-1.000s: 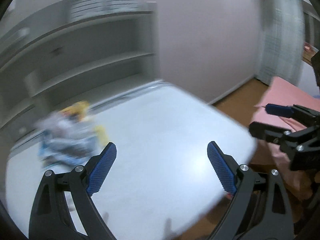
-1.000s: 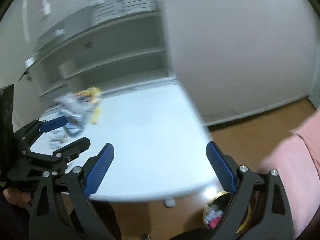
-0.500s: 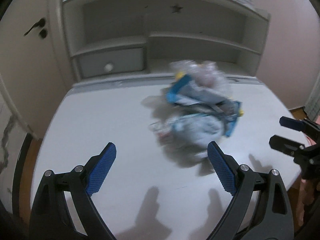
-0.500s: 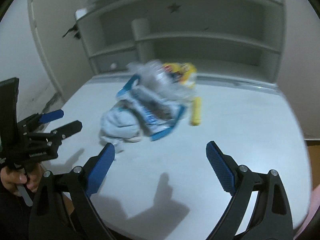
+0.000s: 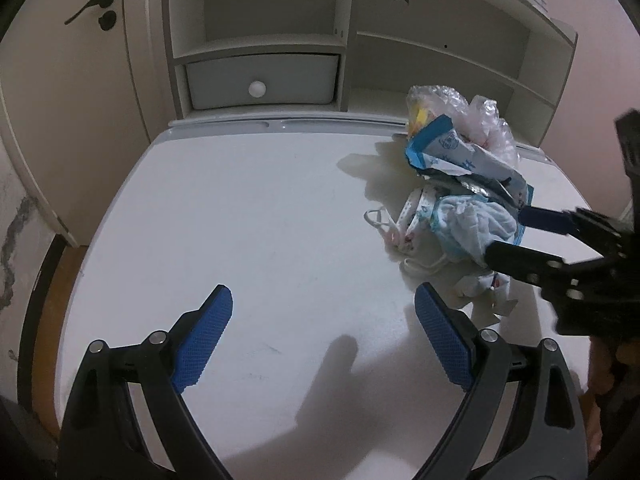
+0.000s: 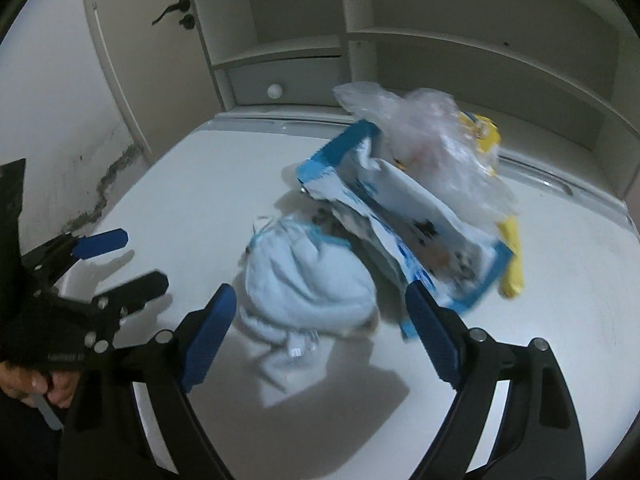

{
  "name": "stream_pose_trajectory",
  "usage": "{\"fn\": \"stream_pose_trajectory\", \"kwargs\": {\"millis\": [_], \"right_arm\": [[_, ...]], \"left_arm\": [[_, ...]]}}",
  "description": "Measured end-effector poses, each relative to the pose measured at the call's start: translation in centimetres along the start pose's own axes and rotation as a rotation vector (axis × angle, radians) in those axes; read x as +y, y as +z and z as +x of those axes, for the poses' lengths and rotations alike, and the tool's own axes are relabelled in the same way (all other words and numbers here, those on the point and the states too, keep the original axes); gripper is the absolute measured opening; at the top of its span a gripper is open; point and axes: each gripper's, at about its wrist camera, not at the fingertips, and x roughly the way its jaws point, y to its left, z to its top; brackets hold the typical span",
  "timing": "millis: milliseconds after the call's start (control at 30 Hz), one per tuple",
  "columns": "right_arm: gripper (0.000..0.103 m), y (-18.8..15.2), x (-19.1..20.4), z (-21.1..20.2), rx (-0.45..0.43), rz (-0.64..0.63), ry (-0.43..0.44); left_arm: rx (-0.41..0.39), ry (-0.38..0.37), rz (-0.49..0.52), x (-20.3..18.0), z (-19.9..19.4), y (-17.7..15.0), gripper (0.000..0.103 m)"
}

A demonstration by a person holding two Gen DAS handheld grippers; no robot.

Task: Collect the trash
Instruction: 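Grasp the white printed paper strip with the left tool while the right tool grasps the blue-trimmed white cloth, then carry both items over the black bin and open both tools to drop them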

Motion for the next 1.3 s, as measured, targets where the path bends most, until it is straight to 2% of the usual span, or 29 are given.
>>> {"fn": "stream_pose_trajectory", "kwargs": {"millis": [67, 133, 200, 233, 467, 633, 800, 900, 967, 1067, 1133, 1300], "right_arm": [[0.079, 0.4, 0.4, 0.9, 0.011, -0.020, -0.011], [0.046, 0.5, 0.5, 0.9, 0.018, -0.026, 0.009], [0.026, 0.5, 0.6, 0.5, 0.008, -0.032, 0.022], [0.023, 0.4, 0.6, 0.0, -0.005, -0.034, 0.026], [0.020, -0.1, -1.3, -4.4, -0.093, 0.032, 0.059], [0.020, -0.7, -3.2, -6.1, -0.105, 0.070, 0.040], [0.020, -1.6, -4.5, -6.9, -0.103, 0.094, 0.019], [0.020, -2.0, -4.9, -7.1, -0.097, 0.098, 0.011], [0.020, -2.3, -5.0, -7.2, -0.092, 0.100, 0.006], [0.020, -2.7, -5.3, -7.6, -0.090, 0.103, -0.001], [0.020, -2.9, -5.5, -7.8, -0.092, 0.110, -0.007], [0.020, -3.4, -6.0, -8.7, -0.108, 0.128, -0.024]], "left_arm": [[0.002, -0.003, 0.004, 0.0, 0.2, 0.1, 0.090], [0.001, -0.005, 0.007, -0.1, 0.4, 0.2, 0.090], [-0.001, -0.006, 0.014, -0.1, 0.7, 0.5, 0.090], [-0.001, -0.007, 0.015, -0.2, 0.8, 0.7, 0.090], [0.009, -0.052, 0.090, -2.2, 2.8, 3.0, 0.090], [0.058, -0.128, 0.136, -4.4, 5.6, 5.0, 0.090], [0.072, -0.147, 0.145, -5.6, 7.5, 6.2, 0.088], [0.078, -0.157, 0.156, -6.0, 8.1, 6.6, 0.072], [0.084, -0.173, 0.174, -6.4, 8.1, 6.5, 0.043], [0.078, -0.169, 0.198, -6.8, 7.6, 6.4, 0.014], [0.068, -0.147, 0.195, -6.7, 7.1, 6.4, 0.006], [0.014, -0.120, 0.118, -4.8, 4.8, 6.7, 0.005]]}}
